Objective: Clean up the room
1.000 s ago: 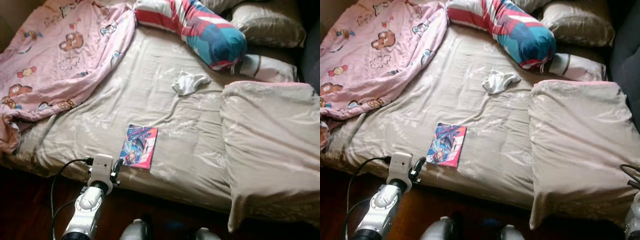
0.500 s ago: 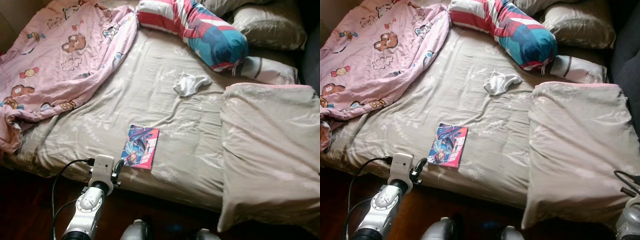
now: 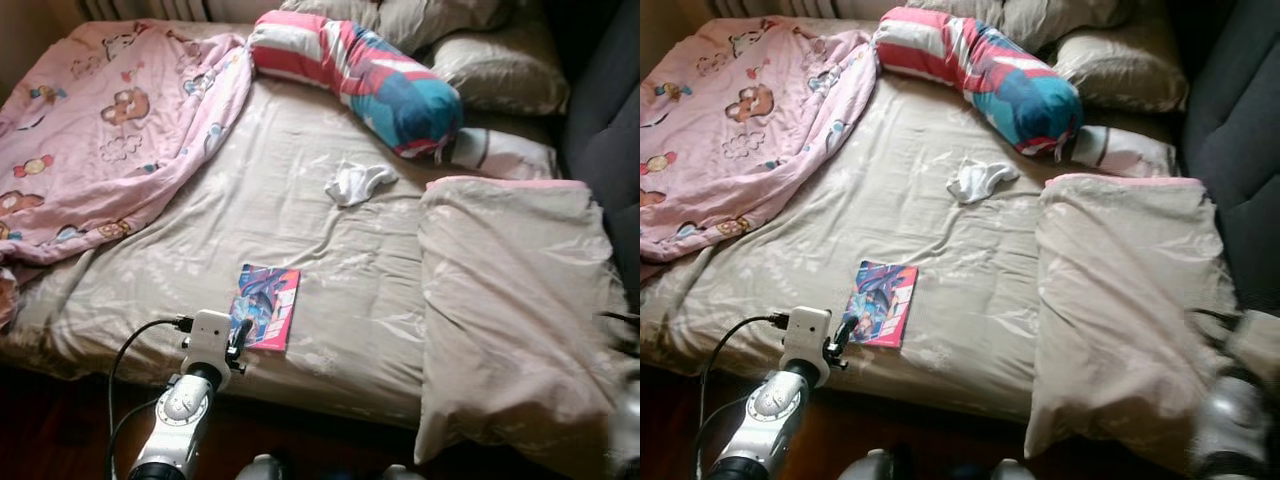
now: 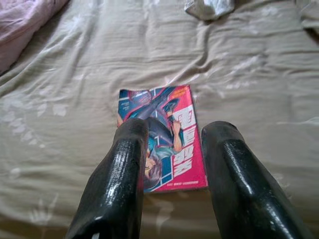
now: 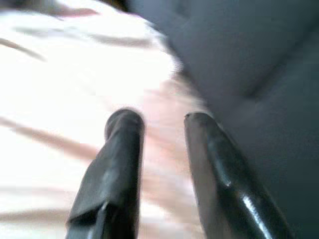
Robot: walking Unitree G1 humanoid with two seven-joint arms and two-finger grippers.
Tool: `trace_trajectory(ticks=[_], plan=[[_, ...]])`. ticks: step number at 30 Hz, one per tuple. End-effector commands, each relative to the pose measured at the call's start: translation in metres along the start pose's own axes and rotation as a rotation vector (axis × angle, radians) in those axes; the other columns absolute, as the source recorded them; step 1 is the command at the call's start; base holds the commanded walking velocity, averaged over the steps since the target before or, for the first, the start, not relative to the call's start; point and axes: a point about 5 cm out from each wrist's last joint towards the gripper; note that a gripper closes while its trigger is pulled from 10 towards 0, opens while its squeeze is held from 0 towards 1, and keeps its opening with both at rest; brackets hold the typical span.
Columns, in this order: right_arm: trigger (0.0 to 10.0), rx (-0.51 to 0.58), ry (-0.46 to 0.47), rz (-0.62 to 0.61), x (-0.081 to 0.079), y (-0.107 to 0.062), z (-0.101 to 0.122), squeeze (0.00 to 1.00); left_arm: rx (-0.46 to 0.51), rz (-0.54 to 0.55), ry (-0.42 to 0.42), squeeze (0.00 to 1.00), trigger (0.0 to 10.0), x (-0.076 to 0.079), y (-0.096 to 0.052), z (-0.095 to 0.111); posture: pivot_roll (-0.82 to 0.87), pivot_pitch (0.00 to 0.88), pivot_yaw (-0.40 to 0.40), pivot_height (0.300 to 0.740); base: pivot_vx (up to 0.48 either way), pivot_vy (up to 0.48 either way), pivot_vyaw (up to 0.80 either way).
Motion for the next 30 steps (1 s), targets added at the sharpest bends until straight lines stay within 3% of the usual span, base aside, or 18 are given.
trace_trajectory(ticks=[1, 5, 7, 9, 15, 23, 30], plan=[[10.0, 0.036, -0.037, 0.129, -0.026, -0.012, -0.006, 0.0, -0.015, 0.015, -0.004, 0.0, 10.0, -0.002, -0.005, -0.007, -0.04, 0.157, 0.0, 0.74, 0.0, 0.0, 0.0], [10.0, 0.057, 0.016, 0.228, -0.059, -0.033, -0.014, 0.0, 0.014, 0.038, -0.028, 0.0, 10.0, -0.001, -0.006, -0.006, -0.04, 0.148, -0.013, 0.74, 0.0, 0.0, 0.0], [10.0, -0.018, 0.076, 0.22, -0.071, -0.046, -0.029, 0.0, 0.005, 0.069, -0.067, 0.0, 10.0, -0.003, -0.007, -0.01, -0.06, 0.145, -0.016, 0.74, 0.0, 0.0, 0.0], [10.0, -0.052, 0.077, 0.229, -0.077, -0.052, -0.036, 0.0, 0.003, 0.086, -0.093, 0.0, 10.0, -0.003, -0.007, -0.011, -0.06, 0.147, -0.016, 0.74, 0.0, 0.0, 0.0], [10.0, -0.103, 0.062, 0.263, -0.084, -0.056, -0.043, 0.0, -0.005, 0.097, -0.094, 0.0, 10.0, 0.0, -0.006, -0.014, -0.05, 0.145, -0.023, 0.74, 0.0, 0.0, 0.0], [10.0, -0.079, 0.053, 0.271, -0.086, -0.049, -0.034, 0.0, -0.012, 0.118, -0.115, 0.0, 10.0, -0.001, -0.01, -0.018, -0.04, 0.14, -0.033, 0.74, 0.0, 0.0, 0.0], [10.0, -0.088, 0.026, 0.296, -0.089, -0.052, -0.036, 0.0, -0.012, 0.126, -0.105, 0.0, 10.0, -0.005, -0.011, -0.018, -0.03, 0.135, -0.035, 0.74, 0.0, 0.451, 0.0]])
Point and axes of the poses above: a point about 5 cm out from each wrist's last joint towards the gripper, its own y axis pointing out of the wrist towards the gripper, its own z axis along the axis of the wrist's last joint, x = y × z, and after that the axes turned 13 degrees about -y, right-handed
